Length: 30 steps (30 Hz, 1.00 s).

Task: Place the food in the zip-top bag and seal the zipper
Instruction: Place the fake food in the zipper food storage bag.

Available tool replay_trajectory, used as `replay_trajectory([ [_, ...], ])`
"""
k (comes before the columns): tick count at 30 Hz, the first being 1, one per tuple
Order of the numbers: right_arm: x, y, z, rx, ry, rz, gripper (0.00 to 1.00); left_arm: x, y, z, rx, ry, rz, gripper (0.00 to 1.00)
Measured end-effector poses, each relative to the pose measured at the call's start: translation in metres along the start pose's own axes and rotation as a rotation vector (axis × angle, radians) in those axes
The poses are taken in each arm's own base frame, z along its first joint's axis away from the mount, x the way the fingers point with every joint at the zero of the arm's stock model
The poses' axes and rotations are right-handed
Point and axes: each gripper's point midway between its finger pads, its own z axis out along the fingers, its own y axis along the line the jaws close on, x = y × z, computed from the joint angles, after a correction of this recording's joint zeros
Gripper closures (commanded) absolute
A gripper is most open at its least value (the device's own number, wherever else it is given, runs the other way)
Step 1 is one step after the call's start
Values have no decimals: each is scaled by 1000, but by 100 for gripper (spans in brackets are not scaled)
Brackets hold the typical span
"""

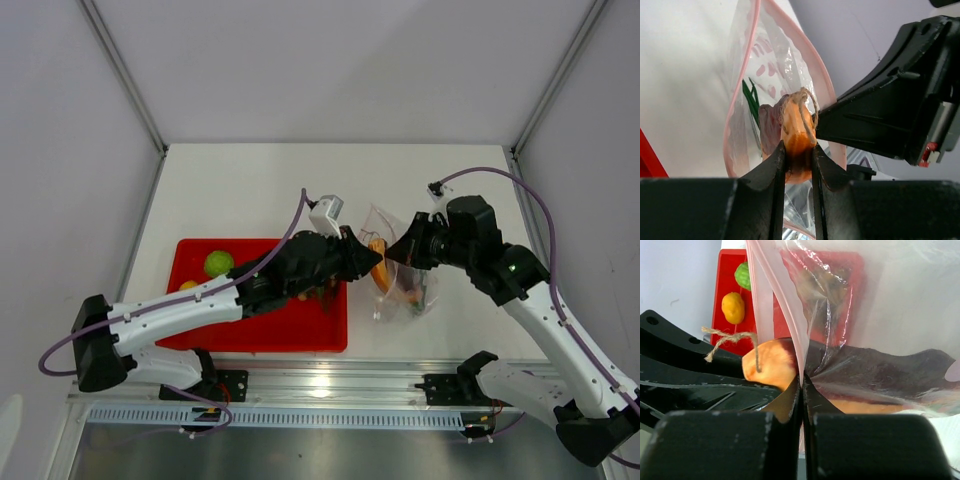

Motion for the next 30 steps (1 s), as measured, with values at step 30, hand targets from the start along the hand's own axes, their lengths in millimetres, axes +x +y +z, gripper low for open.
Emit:
replay_trajectory([
  [30,-10,9,-5,-20,-22,-20,100,-30,2,27,37,-167,22,99],
])
